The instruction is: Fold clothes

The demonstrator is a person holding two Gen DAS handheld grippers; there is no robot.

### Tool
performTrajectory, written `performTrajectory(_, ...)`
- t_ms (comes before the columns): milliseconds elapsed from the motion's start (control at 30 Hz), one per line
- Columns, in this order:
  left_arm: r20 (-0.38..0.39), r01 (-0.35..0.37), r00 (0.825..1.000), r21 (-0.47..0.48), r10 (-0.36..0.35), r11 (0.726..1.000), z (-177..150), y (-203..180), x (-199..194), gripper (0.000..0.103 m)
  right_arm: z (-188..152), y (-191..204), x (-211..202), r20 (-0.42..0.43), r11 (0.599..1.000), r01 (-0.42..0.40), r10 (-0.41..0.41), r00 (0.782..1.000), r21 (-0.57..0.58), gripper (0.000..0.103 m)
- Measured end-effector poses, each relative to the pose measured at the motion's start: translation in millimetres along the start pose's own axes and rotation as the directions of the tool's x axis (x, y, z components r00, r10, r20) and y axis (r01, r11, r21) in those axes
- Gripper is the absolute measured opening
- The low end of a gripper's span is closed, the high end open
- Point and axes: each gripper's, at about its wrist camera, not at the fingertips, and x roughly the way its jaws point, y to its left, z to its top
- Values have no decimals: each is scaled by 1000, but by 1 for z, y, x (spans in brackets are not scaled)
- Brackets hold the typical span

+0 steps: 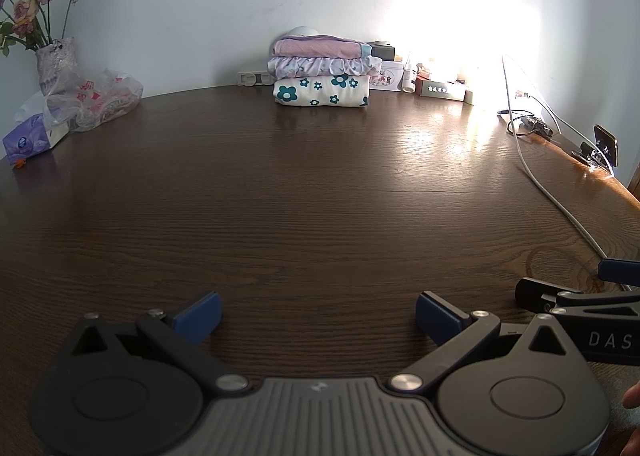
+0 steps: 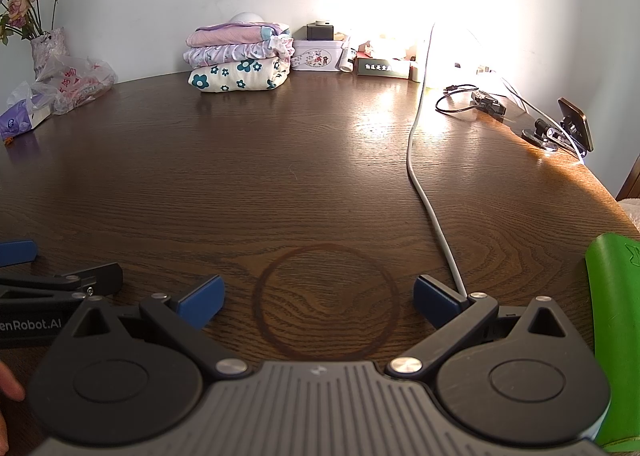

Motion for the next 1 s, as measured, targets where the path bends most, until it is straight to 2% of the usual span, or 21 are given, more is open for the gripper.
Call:
performTrajectory(233,4,-7,1000,0,7,1000,1,0,2,103,-1,1,-2,0,1000,2,-2,1000,2,102)
performTrajectory(367,-7,11,1000,6,-11,1000,6,3,4,102,15,2,2,-51,1000,-26,26,998,3,103)
performTrajectory(467,-15,89,996,-38,-90,995,32,19,9,103,53,11,17,16,999,-42,42,999,-25,103)
performTrajectory(533,17,134,991,-61,-133,989,63,35,13,103,78,17,28,66,998,-49,52,996,-48,103)
performTrajectory(567,46,140,989,-39,-138,989,79,40,18,103,91,21,33,92,997,-52,57,994,-59,103)
performTrajectory(667,164,136,975,74,-147,988,124,52,49,103,131,24,70,124,995,-79,86,989,-57,103)
performTrajectory(767,174,99,978,77,-111,992,163,68,107,103,168,22,122,130,992,-127,129,983,-24,100)
performTrajectory(833,143,107,982,94,-120,990,186,76,150,102,190,22,157,137,987,-161,160,978,-2,87)
performTrajectory(900,110,162,979,105,-173,981,208,84,189,102,213,24,191,134,980,-198,194,972,14,82)
performTrajectory(967,81,234,968,62,-238,970,224,94,221,96,233,25,224,90,965,-264,261,961,14,79)
performTrajectory(1000,50,265,963,23,-266,964,231,99,235,96,240,26,236,74,957,-291,289,954,7,71)
